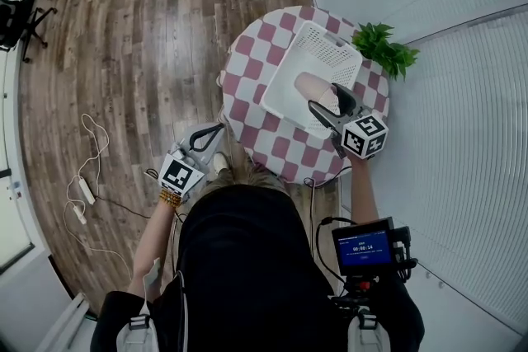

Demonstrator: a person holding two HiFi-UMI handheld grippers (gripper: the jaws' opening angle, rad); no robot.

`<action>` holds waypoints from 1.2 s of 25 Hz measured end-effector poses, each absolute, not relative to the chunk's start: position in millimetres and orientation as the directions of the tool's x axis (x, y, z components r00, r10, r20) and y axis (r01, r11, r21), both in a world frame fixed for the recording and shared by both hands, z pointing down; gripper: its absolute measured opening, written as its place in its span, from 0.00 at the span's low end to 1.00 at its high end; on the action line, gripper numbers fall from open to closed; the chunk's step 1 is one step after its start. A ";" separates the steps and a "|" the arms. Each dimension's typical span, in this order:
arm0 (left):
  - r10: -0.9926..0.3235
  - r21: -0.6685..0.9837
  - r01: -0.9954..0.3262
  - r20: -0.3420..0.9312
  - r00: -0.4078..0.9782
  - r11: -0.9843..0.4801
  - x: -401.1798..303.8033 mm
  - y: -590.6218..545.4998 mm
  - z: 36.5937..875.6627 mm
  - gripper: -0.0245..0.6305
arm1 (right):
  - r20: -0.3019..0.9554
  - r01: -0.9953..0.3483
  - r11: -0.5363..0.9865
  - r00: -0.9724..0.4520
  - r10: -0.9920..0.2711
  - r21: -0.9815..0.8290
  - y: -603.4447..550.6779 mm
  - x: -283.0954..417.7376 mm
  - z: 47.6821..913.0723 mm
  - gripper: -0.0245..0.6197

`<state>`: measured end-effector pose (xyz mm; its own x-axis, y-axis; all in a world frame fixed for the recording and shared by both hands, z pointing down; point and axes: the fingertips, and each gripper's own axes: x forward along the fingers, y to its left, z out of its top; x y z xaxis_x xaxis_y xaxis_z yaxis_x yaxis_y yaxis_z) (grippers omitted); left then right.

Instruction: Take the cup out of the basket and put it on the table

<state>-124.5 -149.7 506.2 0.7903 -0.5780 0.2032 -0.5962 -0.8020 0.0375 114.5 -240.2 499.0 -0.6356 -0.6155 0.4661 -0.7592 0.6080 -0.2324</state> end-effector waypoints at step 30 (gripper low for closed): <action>-0.499 0.004 -0.505 0.148 0.854 -0.863 -73.9 -173.9 465.9 0.04 | 0.124 -0.686 0.678 -0.721 -0.682 -0.264 -182.0 73.8 405.5 0.63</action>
